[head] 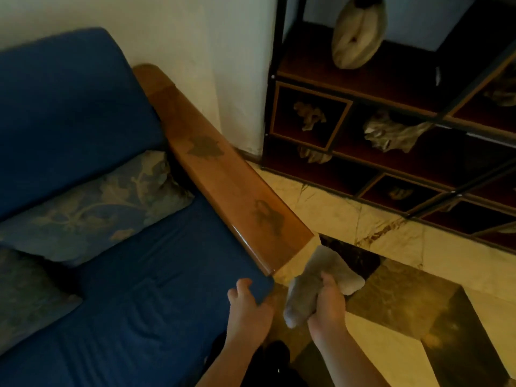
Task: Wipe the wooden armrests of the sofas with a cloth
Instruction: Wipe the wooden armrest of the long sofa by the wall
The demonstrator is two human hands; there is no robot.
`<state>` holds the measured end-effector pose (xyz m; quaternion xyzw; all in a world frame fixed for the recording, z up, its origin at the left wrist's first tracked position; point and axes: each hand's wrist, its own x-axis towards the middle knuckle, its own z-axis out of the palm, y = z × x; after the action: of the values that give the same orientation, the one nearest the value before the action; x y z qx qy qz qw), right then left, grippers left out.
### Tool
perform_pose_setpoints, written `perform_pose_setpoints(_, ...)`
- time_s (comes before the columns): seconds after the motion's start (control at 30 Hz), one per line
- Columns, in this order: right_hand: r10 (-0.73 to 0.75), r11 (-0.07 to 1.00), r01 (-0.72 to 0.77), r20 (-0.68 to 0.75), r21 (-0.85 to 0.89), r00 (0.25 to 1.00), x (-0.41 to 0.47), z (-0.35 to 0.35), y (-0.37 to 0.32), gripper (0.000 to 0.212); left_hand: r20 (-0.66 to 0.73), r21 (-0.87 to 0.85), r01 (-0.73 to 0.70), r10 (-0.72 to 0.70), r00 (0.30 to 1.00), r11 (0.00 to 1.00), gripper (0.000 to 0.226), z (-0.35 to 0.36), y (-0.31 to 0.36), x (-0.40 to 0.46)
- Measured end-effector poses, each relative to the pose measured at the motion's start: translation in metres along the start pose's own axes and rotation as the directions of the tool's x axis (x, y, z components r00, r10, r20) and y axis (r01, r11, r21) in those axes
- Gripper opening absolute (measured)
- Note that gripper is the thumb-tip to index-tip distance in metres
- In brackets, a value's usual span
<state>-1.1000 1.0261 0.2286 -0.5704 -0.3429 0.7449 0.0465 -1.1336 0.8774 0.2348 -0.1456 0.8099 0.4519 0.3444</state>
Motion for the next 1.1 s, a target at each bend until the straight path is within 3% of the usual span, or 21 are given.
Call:
perform_pose_setpoints(0.1, -0.033, 0.999, 0.033, -0.019, -0.025, 0.999, 0.043, 0.024, 0.007, 0.044, -0.043, 0.087, -0.04, 0.044, 0.998, 0.995, 0.058, -0.002, 0.0, 0.051)
perform_pose_setpoints(0.23, -0.095, 0.988, 0.087, -0.063, -0.128, 0.993, 0.088, 0.067, 0.015, 0.011, -0.037, 0.145, -0.084, 0.09, 0.995, 0.986, 0.056, -0.004, 0.004, 0.127)
perform_pose_setpoints(0.3, -0.154, 0.969, 0.134, -0.082, -0.208, 0.985, 0.105, 0.082, 0.019, 0.023, -0.036, 0.171, -0.162, 0.171, 0.985, 0.972, 0.051, -0.004, 0.008, 0.154)
perform_pose_setpoints(0.4, -0.237, 0.878, 0.196, -0.043, -0.437, 0.97, 0.127, 0.098, 0.029, 0.085, -0.087, 0.222, -0.221, 0.246, 0.965, 0.95, 0.044, 0.0, 0.011, 0.192)
perform_pose_setpoints(0.47, -0.345, 0.775, 0.297, 0.019, -0.558, 0.938, 0.143, 0.107, 0.037, 0.108, -0.162, 0.198, -0.208, 0.241, 0.957, 0.958, 0.039, 0.004, 0.012, 0.209)
perform_pose_setpoints(0.57, -0.487, 0.666, 0.403, 0.044, -0.627, 0.873, 0.163, 0.126, 0.046, 0.107, -0.274, 0.095, -0.165, 0.185, 0.944, 0.982, 0.035, 0.007, 0.015, 0.228)
perform_pose_setpoints(0.73, -0.574, 0.594, 0.475, 0.072, -0.65, 0.816, 0.185, 0.152, 0.057, 0.108, -0.444, -0.066, -0.185, 0.137, 0.886, 0.981, 0.029, -0.006, 0.03, 0.255)
perform_pose_setpoints(0.8, -0.58, 0.563, 0.488, 0.101, -0.667, 0.808, 0.193, 0.17, 0.053, 0.092, -0.457, -0.05, -0.168, 0.127, 0.88, 0.985, 0.03, -0.019, 0.037, 0.271)
perform_pose_setpoints(0.87, -0.629, 0.433, 0.542, 0.189, -0.72, 0.754, 0.202, 0.191, 0.048, 0.071, -0.44, -0.016, -0.123, 0.103, 0.892, 0.992, 0.029, -0.034, 0.044, 0.289)
perform_pose_setpoints(0.97, -0.681, 0.171, 0.655, 0.392, -0.736, 0.618, 0.217, 0.218, 0.041, 0.068, -0.43, -0.004, -0.072, 0.064, 0.901, 0.997, 0.03, -0.059, 0.055, 0.312)
perform_pose_setpoints(1.1, -0.655, -0.031, 0.715, 0.555, -0.698, 0.513, 0.235, 0.256, 0.031, 0.064, -0.485, 0.058, -0.063, 0.084, 0.871, 0.996, 0.03, -0.101, 0.077, 0.35)
